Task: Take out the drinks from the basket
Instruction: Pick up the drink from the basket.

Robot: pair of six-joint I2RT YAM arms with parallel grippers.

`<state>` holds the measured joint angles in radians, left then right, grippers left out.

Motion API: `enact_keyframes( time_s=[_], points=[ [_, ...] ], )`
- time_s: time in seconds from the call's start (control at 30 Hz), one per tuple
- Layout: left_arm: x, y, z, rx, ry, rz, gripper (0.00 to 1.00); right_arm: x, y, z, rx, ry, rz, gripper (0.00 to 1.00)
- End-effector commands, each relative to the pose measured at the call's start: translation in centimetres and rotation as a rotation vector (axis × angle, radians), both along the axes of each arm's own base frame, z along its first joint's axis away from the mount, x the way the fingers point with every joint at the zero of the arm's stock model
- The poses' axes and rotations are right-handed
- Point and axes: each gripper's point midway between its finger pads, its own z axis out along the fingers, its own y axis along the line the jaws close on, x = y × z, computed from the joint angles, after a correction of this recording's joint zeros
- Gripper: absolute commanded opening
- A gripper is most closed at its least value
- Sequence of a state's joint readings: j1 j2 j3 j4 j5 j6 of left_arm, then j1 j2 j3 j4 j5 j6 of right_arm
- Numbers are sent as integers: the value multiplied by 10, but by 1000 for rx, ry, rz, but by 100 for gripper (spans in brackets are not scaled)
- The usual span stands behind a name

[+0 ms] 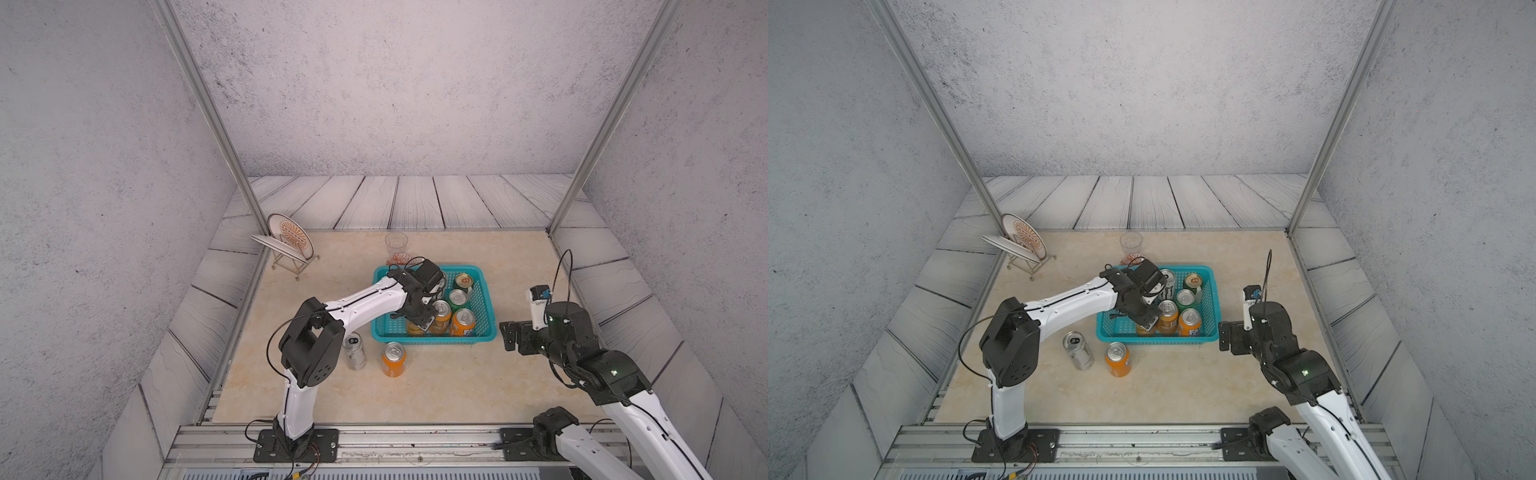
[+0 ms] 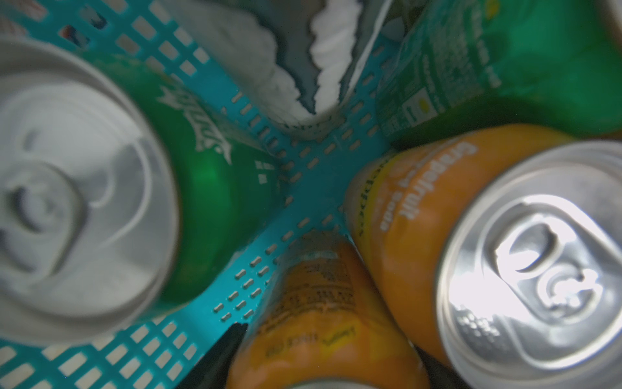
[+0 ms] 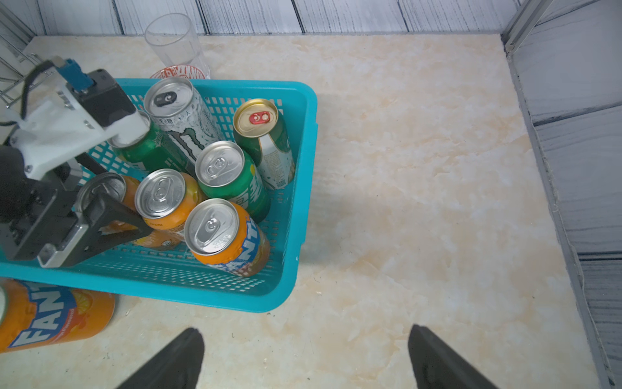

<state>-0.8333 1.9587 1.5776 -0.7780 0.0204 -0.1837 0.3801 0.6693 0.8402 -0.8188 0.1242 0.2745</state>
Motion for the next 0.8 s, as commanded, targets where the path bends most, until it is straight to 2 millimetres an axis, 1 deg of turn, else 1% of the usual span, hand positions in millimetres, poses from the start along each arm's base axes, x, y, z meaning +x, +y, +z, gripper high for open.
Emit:
enact_keyframes(
  time_s=[0.0, 0.43, 0.77],
  points=[
    [-1, 8, 15, 12, -31, 7, 70, 0, -4, 9, -14, -22, -8, 99],
    [-17, 20, 67, -21, -124, 8, 68, 0, -4, 10, -22, -24, -5, 99],
    [-39, 24, 126, -118, -201, -6, 68, 0, -5, 11, -22, -26, -7, 99]
  ],
)
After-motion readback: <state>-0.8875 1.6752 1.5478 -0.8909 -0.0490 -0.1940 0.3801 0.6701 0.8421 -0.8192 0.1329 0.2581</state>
